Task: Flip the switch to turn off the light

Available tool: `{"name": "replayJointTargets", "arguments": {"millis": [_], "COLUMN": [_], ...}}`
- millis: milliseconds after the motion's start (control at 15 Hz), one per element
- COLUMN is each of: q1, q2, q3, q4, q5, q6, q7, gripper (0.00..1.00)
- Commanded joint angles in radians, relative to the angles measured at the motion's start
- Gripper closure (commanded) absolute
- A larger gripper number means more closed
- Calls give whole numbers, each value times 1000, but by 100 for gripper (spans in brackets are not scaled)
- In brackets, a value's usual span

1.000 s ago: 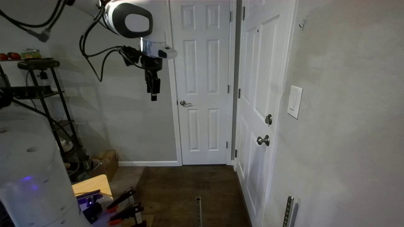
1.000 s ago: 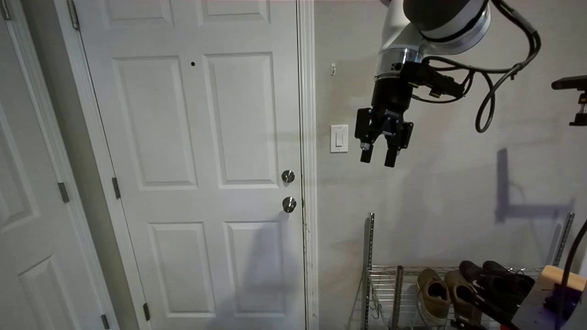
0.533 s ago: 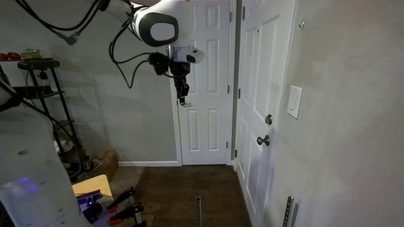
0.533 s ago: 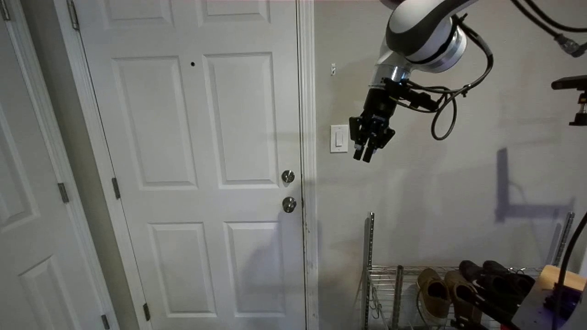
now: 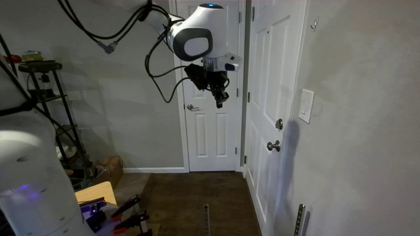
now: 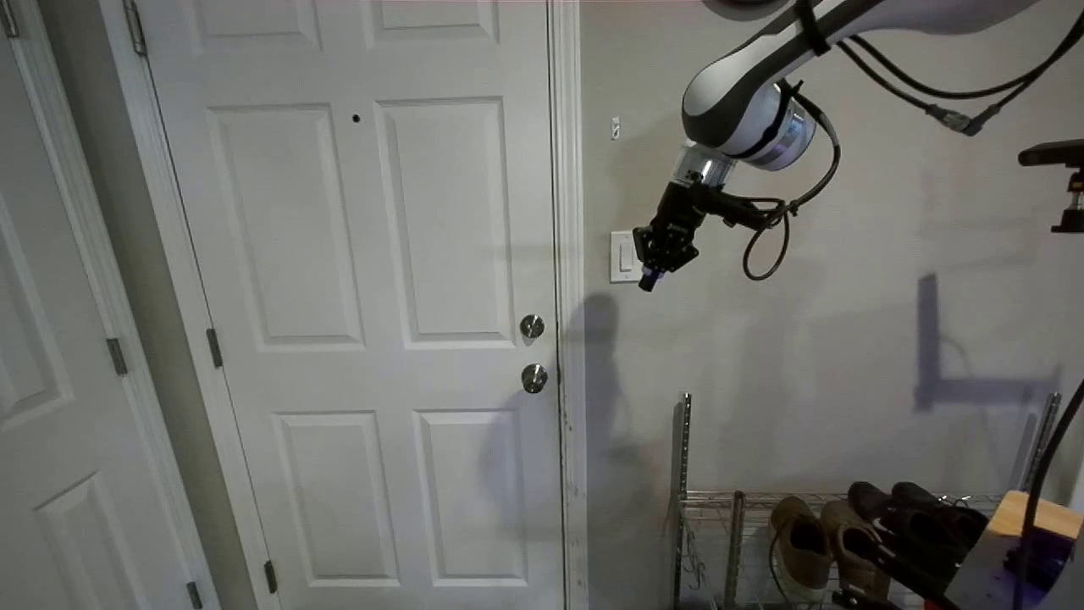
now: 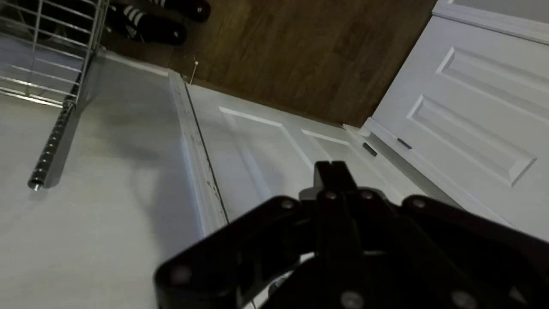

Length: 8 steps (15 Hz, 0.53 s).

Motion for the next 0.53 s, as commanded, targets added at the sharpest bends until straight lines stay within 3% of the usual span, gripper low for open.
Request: {"name": "replayJointTargets", "arguments": {"millis": [0, 467], "q1": [-13, -53], "q2": [96, 241], "q3": [-1, -4], "q4": [66, 206], "q5": [0, -132], "q6": [109, 304], "q7": [-70, -5], "gripper": [96, 97]}}
